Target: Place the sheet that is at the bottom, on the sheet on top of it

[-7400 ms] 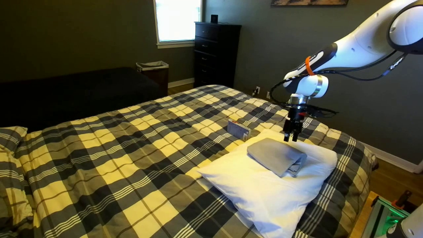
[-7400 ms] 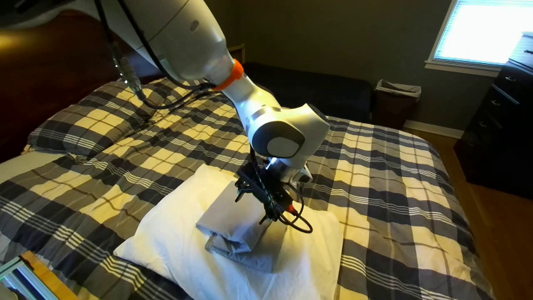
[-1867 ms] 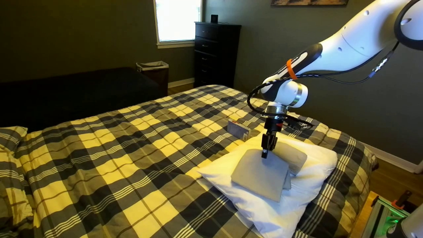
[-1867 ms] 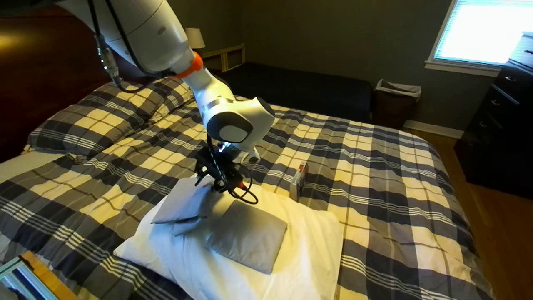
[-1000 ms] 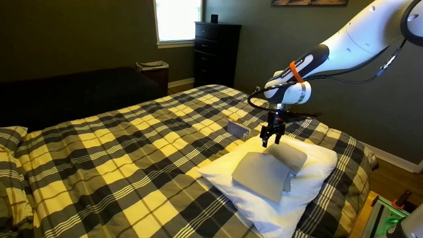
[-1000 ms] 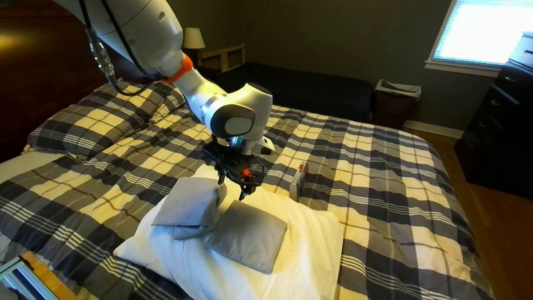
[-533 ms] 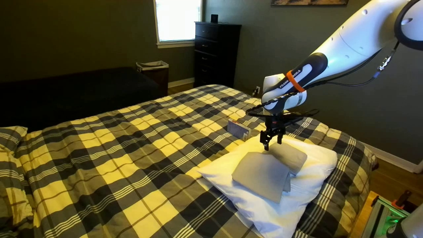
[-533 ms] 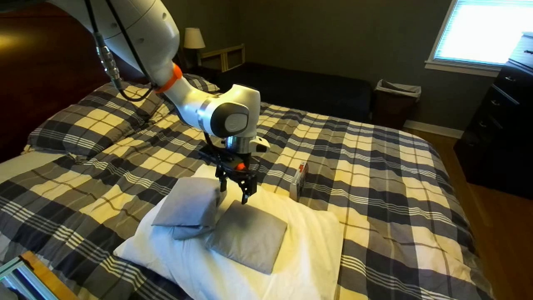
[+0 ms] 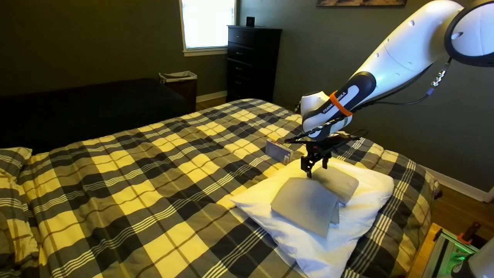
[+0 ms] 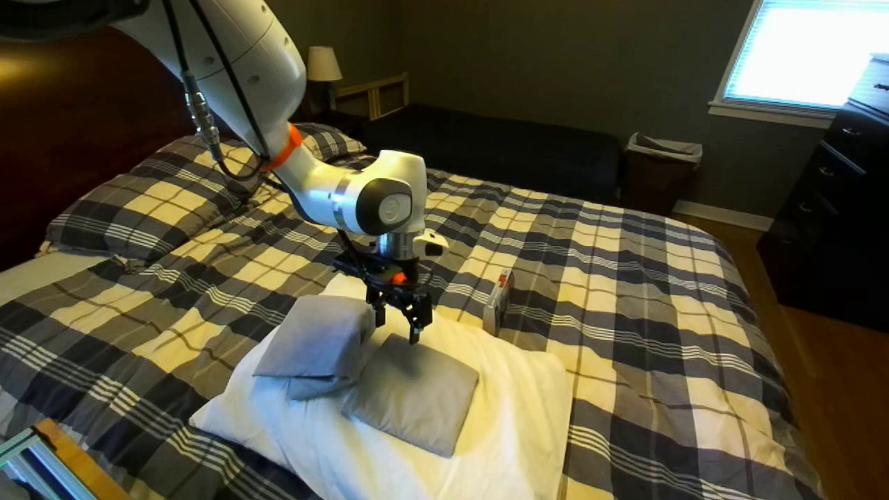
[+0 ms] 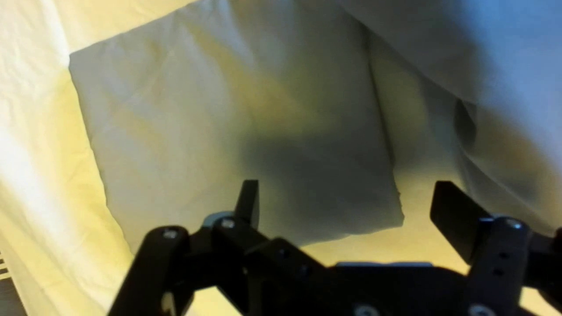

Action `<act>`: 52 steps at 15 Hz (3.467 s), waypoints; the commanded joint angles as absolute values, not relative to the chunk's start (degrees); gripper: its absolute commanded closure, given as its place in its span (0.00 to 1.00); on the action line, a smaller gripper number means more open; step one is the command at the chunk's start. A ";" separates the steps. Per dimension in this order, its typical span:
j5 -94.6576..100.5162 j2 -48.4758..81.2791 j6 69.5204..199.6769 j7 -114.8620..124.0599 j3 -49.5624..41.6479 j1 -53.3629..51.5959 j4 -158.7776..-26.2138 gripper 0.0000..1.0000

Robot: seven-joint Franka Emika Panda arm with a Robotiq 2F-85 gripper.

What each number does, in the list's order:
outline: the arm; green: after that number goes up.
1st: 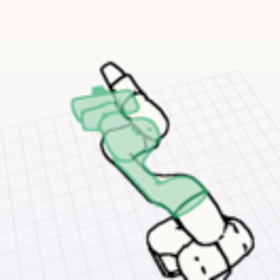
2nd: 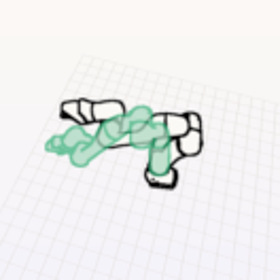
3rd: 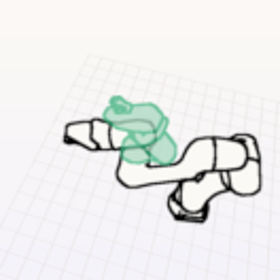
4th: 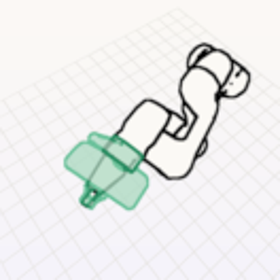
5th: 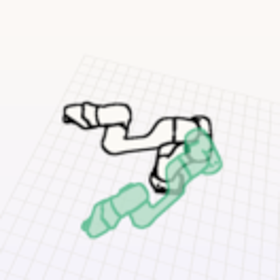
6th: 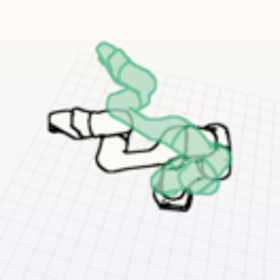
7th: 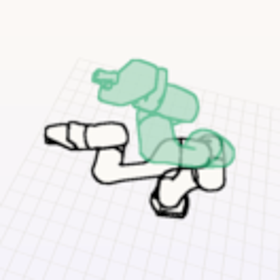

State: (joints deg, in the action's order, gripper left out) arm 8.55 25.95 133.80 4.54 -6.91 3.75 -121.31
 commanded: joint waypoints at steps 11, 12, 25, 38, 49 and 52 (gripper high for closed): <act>10.64 34.30 132.30 9.76 -8.14 0.70 -114.03 0.00; 10.61 34.66 132.09 9.95 -8.21 0.62 -113.72 0.00; 10.21 38.17 125.37 11.09 -8.87 0.82 -110.43 0.31; 8.39 35.41 125.08 6.87 -8.00 3.47 -111.28 0.98; 8.76 25.07 124.99 -0.79 -7.66 6.18 -115.37 0.98; 9.59 22.06 124.91 -1.86 -7.92 6.03 -116.86 0.98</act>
State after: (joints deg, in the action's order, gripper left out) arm 9.24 26.28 125.78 -0.16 -8.40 5.50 -113.80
